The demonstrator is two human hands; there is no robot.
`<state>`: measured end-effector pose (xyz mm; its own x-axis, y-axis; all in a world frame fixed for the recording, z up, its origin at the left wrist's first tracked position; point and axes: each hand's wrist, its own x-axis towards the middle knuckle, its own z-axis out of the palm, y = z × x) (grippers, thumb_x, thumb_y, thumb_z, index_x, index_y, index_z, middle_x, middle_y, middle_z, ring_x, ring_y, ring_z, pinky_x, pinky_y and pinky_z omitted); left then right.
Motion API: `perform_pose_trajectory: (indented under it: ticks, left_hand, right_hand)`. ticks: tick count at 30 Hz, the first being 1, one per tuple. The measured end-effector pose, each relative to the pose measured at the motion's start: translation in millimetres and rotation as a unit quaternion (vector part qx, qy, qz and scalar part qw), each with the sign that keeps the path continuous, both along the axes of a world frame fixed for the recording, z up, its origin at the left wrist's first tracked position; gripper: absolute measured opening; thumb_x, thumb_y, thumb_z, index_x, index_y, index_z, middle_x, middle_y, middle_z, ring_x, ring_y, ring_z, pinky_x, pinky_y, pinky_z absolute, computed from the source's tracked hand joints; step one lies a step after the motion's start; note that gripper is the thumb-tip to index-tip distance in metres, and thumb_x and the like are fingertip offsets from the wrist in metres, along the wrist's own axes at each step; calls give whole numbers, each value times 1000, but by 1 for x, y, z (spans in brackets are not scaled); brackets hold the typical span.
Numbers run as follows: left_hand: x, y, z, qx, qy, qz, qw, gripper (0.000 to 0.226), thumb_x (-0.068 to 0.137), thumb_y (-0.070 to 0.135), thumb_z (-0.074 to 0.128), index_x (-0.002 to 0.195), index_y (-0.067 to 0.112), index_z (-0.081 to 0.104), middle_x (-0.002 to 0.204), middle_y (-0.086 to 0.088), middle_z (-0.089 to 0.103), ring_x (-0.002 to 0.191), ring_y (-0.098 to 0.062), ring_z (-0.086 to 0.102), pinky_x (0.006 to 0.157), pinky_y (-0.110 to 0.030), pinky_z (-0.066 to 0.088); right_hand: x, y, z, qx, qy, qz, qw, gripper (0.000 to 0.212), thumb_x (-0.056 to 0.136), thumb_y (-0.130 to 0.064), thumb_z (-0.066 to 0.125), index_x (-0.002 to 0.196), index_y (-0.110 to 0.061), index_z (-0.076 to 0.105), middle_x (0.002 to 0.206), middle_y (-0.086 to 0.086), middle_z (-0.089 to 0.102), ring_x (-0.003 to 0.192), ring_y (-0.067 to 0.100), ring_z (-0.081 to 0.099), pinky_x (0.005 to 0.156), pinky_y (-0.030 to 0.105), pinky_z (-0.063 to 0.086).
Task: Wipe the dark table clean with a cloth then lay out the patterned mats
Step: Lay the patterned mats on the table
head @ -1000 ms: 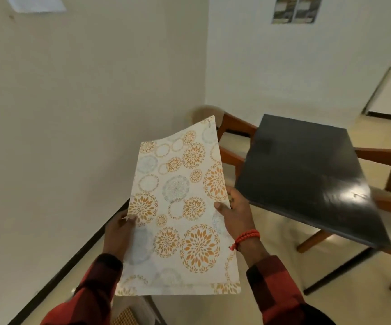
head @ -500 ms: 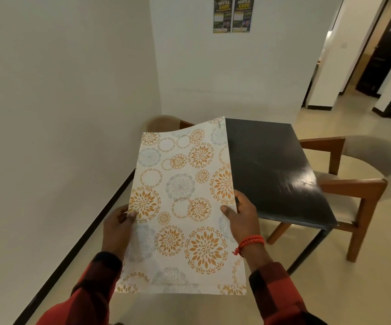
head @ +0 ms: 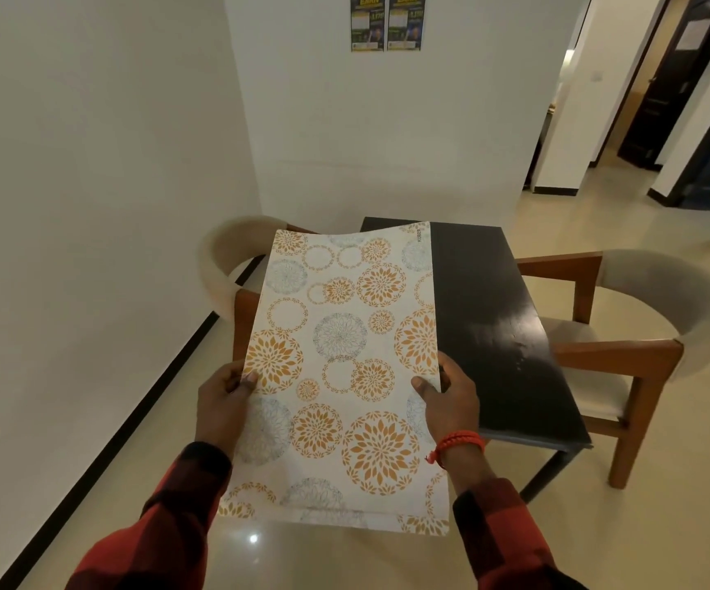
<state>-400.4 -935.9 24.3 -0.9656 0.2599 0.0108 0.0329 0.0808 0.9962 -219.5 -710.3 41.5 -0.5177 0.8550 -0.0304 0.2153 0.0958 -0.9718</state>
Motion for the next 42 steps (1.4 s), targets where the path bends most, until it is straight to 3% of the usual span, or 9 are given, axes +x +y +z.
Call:
perform_pose_trajectory:
  ticks: [3, 7, 11, 15, 22, 26, 32, 37, 42]
  left_hand:
    - [-4, 29, -1, -2, 3, 1, 1000, 22, 99, 11, 60, 100, 30, 70, 92, 15, 75, 86, -2, 71, 75, -20, 53]
    - [-12, 61, -5, 8, -19, 0, 1000, 18, 99, 11, 60, 109, 19, 72, 99, 6, 77, 90, -9, 73, 79, -27, 56]
    - [-24, 83, -13, 3, -15, -1, 1000, 17, 100, 13, 59, 109, 19, 72, 101, 7, 75, 90, -7, 72, 72, -16, 55]
    - [-50, 105, -32, -13, -33, -1, 999, 17, 99, 17, 61, 112, 15, 72, 106, 2, 74, 97, -15, 71, 87, -33, 56]
    - [-113, 155, -62, -24, -80, -45, 996, 15, 101, 14, 58, 110, 13, 71, 100, 4, 76, 93, -15, 72, 73, -22, 53]
    - [-148, 183, -70, -47, -98, -80, 991, 17, 101, 8, 56, 105, 12, 71, 97, 2, 76, 92, -17, 72, 69, -21, 52]
    - [-192, 218, -79, -60, -110, -127, 984, 24, 102, 4, 52, 101, 15, 74, 100, -2, 76, 97, -23, 70, 84, -36, 55]
    - [-224, 243, -76, -53, -92, -138, 985, 24, 101, 3, 54, 111, 14, 73, 107, 1, 75, 104, -19, 68, 96, -42, 53]
    - [-252, 272, -74, -44, -91, -121, 987, 21, 101, 4, 54, 120, 4, 65, 114, -9, 71, 108, -26, 67, 101, -49, 51]
  right_hand:
    - [-3, 29, -3, 3, -19, -14, 1000, 43, 93, -12, 67, 135, -20, 59, 127, 3, 65, 120, 26, 60, 103, 54, 49]
    - [-8, 61, -8, 6, -32, -19, 999, 41, 95, -11, 64, 135, -19, 60, 129, 5, 63, 121, 28, 59, 104, 55, 48]
    - [-16, 81, -14, -2, -33, -31, 999, 34, 95, -7, 63, 127, -19, 66, 116, -2, 70, 112, 23, 64, 100, 51, 52]
    - [-36, 103, -26, -14, -31, -95, 995, 24, 88, -6, 72, 105, -22, 68, 93, -10, 68, 96, 18, 67, 85, 39, 55]
    - [-91, 138, -47, -11, -67, -146, 987, 25, 85, -6, 76, 103, -19, 66, 85, -13, 62, 86, 13, 62, 75, 29, 49]
    - [-121, 159, -55, -30, -103, -172, 979, 21, 87, -6, 73, 102, -19, 66, 88, -6, 65, 86, 14, 61, 81, 34, 50]
    - [-154, 183, -65, -25, -126, -216, 968, 18, 91, -6, 68, 106, -15, 71, 92, -3, 67, 91, 17, 62, 86, 36, 51]
    - [-177, 204, -64, -17, -128, -218, 967, 18, 89, -6, 71, 105, -13, 72, 94, 1, 71, 94, 21, 66, 89, 41, 54]
    - [-200, 236, -57, -14, -143, -217, 965, 23, 82, -6, 78, 104, -11, 72, 92, 2, 72, 88, 18, 68, 88, 41, 57]
